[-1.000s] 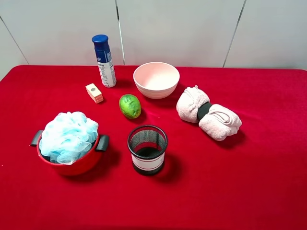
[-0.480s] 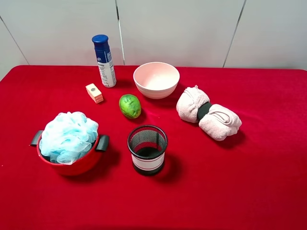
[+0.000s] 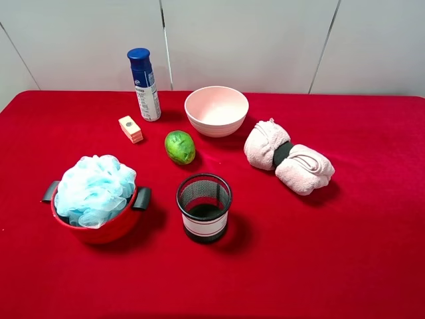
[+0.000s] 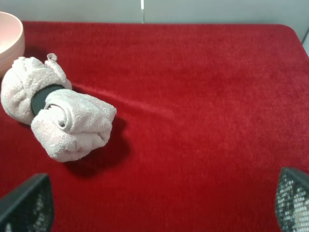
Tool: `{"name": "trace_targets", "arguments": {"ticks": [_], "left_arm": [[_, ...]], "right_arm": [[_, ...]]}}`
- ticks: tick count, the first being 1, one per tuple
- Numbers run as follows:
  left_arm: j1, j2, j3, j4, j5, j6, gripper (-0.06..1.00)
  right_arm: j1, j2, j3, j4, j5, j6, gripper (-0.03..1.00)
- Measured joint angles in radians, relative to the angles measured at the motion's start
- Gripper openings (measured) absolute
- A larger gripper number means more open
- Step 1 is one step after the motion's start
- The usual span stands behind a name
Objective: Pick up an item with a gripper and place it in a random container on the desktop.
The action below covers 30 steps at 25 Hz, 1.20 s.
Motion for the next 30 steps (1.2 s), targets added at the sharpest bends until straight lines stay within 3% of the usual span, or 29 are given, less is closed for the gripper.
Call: {"name": "trace_targets", "arguments": {"ticks": [16,30], "left_arm": [[0.011,-0.199,0.0,-0.001,-0.001,-0.001,0.99],[0.011,-0.202,0.0,0.01,0.0,-0.001,0.99]], "right_arm": [[0.0,0.0,0.0,0.0,0.0,0.0,0.69],[0.0,0.0,0.0,0.0,0.0,0.0,0.69]]}}
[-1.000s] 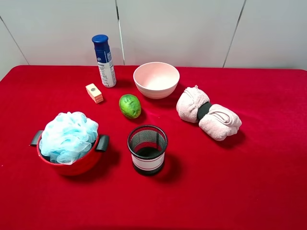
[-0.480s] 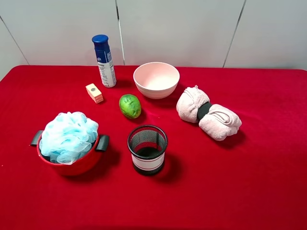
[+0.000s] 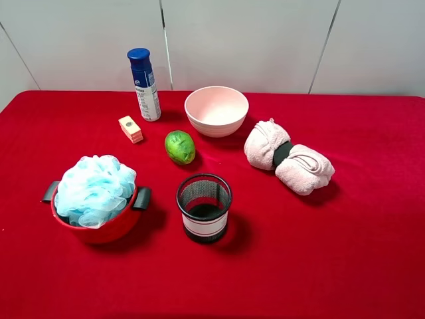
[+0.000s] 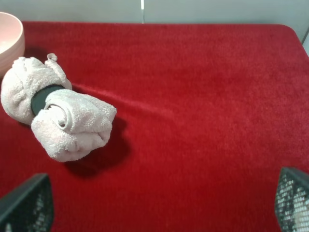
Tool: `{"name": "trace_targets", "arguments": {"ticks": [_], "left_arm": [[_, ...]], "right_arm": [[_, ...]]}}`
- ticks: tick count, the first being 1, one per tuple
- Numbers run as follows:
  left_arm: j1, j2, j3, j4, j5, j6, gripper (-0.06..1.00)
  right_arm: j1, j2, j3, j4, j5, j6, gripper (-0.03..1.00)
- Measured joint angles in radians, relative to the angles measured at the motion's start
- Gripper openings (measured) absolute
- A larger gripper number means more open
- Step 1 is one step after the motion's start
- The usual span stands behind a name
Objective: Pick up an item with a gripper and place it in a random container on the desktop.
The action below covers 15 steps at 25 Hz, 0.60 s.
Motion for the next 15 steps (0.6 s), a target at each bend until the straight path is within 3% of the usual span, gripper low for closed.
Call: {"name": "trace_targets", "arguments": {"ticks": [15], "left_arm": [[0.0,0.0,0.0,0.0,0.0,0.0,0.99]], "right_arm": [[0.0,0.0,0.0,0.0,0.0,0.0,0.69]]}}
